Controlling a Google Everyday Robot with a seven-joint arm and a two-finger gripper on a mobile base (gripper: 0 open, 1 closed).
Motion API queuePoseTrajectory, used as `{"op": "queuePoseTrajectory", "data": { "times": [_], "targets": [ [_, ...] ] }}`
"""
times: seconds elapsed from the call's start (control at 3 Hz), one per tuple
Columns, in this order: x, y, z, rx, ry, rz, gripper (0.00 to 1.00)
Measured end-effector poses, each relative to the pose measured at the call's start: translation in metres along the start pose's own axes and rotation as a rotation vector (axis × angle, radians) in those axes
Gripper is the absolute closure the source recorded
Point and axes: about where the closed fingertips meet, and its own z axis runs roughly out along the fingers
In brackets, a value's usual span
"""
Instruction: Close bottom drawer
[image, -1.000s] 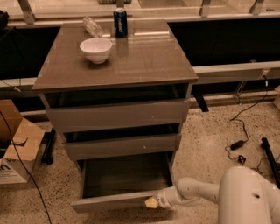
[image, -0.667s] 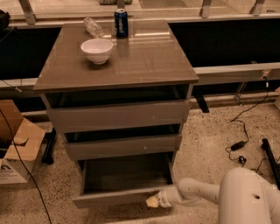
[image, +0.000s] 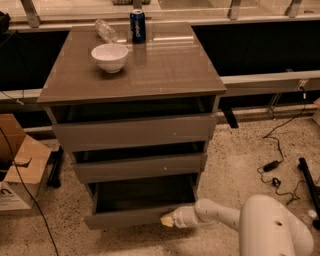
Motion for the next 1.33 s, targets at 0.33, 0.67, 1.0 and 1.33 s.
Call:
{"op": "queuePoseTrajectory", "data": {
  "times": [0.33, 0.67, 1.0, 1.33],
  "targets": [
    [-0.002, -0.001, 0.001, 0.003, -0.008, -0.006, 1.0],
    [-0.038, -0.021, 0.014, 0.036, -0.081, -0.059, 1.0],
    [-0.042, -0.023, 0.014, 0.042, -0.09, -0.068, 0.98],
    [-0.069, -0.036, 0.015, 0.078, -0.134, -0.114, 0.75]
  ]
}}
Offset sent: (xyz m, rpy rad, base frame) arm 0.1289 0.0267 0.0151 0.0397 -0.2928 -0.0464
